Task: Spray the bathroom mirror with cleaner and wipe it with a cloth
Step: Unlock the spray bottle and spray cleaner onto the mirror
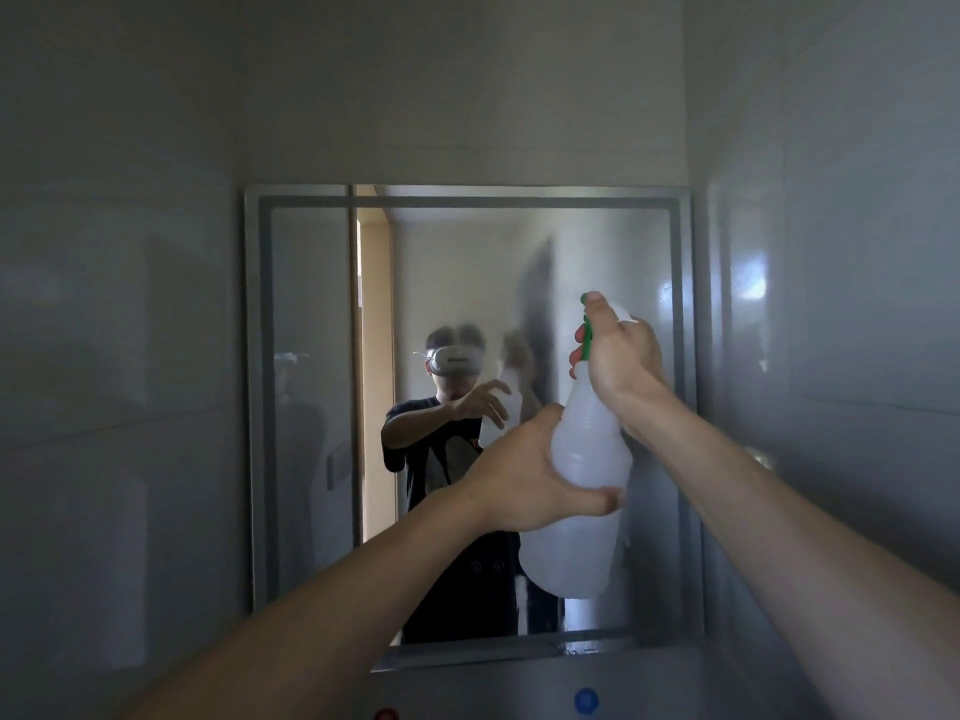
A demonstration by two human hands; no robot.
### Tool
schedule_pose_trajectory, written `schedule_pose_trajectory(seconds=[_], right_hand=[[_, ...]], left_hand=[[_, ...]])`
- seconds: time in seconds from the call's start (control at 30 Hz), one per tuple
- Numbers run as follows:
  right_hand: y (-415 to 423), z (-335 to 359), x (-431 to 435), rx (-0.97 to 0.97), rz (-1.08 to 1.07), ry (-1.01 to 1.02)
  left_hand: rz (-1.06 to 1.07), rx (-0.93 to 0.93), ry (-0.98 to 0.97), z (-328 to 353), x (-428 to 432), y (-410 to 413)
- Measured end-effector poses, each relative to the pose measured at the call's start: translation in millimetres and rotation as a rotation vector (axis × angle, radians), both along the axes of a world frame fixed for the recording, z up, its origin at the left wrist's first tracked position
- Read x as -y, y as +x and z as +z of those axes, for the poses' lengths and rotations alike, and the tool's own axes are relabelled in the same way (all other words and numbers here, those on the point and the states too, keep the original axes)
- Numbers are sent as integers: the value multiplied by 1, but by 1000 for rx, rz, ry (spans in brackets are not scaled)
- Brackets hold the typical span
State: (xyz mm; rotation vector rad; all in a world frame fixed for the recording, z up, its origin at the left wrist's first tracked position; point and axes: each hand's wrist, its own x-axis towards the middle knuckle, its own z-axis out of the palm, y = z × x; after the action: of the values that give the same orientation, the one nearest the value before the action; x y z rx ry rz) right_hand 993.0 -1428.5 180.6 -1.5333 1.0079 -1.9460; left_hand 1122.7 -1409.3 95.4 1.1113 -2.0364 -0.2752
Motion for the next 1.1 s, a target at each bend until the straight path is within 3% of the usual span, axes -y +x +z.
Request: schedule_pose_trajectory(seconds=[0.13, 0.4, 0.73, 1.1], right_hand=[[3, -13, -3, 6, 35, -36], [9, -54, -6, -171, -64, 31], [10, -77, -2, -116, -32, 126], [2, -128, -11, -98, 92, 124]], left_hand=[[-8, 0, 30, -11, -2, 4], [-92, -41, 136, -53, -5, 8], [-90, 37, 220, -68, -11, 8], [-143, -31, 321, -107, -15, 6]])
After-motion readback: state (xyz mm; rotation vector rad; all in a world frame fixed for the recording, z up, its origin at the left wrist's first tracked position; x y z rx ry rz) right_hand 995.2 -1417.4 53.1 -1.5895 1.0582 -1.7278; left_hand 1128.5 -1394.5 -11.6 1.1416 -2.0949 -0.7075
